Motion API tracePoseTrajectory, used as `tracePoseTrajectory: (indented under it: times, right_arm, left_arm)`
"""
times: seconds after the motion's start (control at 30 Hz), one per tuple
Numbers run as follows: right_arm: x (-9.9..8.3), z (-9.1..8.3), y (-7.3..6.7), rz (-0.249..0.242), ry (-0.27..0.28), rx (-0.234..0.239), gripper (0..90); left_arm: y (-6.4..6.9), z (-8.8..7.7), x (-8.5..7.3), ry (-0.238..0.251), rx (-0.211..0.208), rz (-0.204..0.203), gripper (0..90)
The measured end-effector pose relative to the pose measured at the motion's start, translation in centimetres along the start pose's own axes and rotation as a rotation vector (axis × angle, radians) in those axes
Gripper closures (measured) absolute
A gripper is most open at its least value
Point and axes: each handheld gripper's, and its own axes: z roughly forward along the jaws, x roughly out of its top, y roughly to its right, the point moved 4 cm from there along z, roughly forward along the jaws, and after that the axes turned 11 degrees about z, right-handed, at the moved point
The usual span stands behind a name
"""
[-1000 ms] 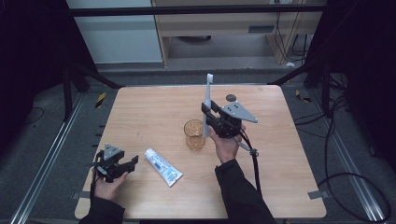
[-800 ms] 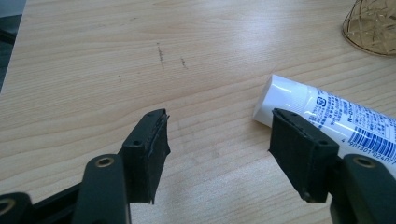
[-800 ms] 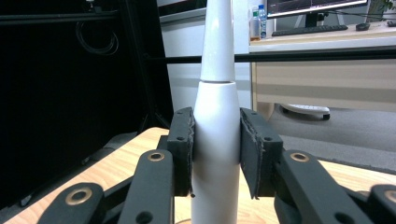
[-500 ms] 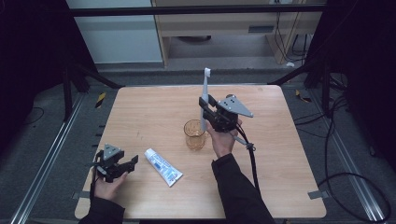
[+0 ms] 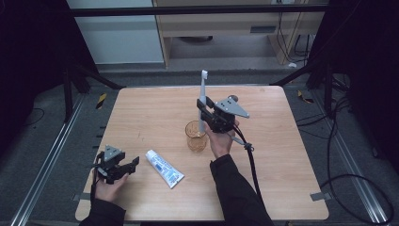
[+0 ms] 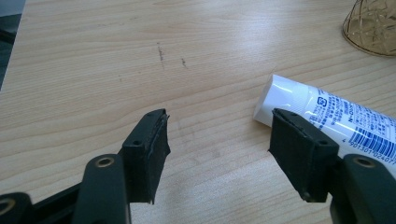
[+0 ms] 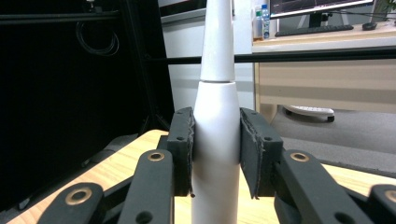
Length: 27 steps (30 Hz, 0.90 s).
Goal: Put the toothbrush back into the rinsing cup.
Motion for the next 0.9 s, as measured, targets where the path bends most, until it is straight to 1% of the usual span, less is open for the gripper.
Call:
tracePoseTrajectory:
  times: [0.17, 0.2, 0.63, 0.73, 0.9]
  right_arm:
    - [-0.6, 0.1, 0.2, 0.0, -0.013, 0.001, 67.3]
    - [-1.0, 0.2, 0.3, 0.001, -0.021, -0.002, 67.3]
    - [-2.6, 0.3, 0.8, 0.015, -0.048, -0.005, 67.3]
    - [-2.8, 0.3, 0.9, 0.013, -0.051, -0.006, 67.3]
    - [-3.7, 0.4, 1.0, 0.009, -0.071, -0.011, 67.3]
  left_arm:
    - [0.0, 0.0, 0.0, 0.003, 0.0, -0.003, 36.6]
    - [0.0, 0.0, 0.0, 0.004, 0.001, -0.003, 36.6]
    - [0.0, 0.0, 0.0, 0.002, 0.001, -0.002, 36.6]
    - [0.0, 0.0, 0.0, -0.001, 0.001, 0.0, 36.6]
    - [0.0, 0.0, 0.0, 0.003, 0.001, -0.002, 36.6]
